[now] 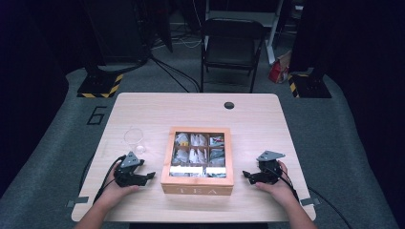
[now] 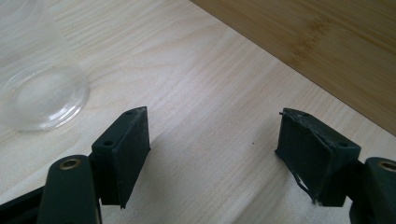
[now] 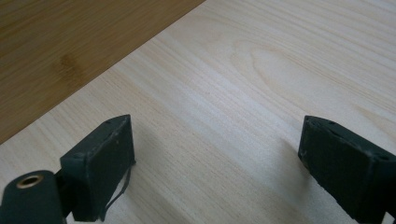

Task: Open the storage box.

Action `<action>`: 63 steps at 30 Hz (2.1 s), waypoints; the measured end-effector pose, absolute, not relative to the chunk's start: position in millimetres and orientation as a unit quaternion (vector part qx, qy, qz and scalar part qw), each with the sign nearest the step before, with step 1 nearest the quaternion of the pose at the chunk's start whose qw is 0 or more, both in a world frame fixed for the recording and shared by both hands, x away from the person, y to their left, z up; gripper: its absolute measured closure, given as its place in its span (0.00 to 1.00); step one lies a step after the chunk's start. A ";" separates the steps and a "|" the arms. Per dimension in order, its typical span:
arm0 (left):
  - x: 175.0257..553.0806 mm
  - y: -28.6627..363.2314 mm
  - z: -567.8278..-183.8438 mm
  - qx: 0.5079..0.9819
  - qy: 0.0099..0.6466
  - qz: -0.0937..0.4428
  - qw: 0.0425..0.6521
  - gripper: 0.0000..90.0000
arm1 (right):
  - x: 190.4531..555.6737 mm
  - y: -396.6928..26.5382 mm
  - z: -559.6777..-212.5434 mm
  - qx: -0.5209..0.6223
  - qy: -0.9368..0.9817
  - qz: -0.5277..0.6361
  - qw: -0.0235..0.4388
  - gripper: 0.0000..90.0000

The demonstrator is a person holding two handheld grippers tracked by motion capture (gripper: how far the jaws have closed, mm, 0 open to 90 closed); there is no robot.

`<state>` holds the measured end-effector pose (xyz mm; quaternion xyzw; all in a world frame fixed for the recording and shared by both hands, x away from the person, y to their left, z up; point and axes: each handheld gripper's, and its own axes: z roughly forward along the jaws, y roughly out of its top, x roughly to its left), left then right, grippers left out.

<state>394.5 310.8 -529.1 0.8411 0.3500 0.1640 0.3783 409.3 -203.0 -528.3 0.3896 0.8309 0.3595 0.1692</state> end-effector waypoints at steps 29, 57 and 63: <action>392.7 310.2 -528.2 0.841 0.356 0.164 0.374 0.28 | 403.8 -200.6 -523.2 0.384 0.836 0.359 0.159 0.33; 367.2 303.1 -479.7 0.810 0.394 0.141 0.410 0.44 | 376.4 -187.7 -473.5 0.390 0.829 0.369 0.154 0.49; 363.7 298.3 -472.0 0.809 0.395 0.140 0.412 0.47 | 370.0 -186.3 -459.7 0.381 0.828 0.382 0.156 0.52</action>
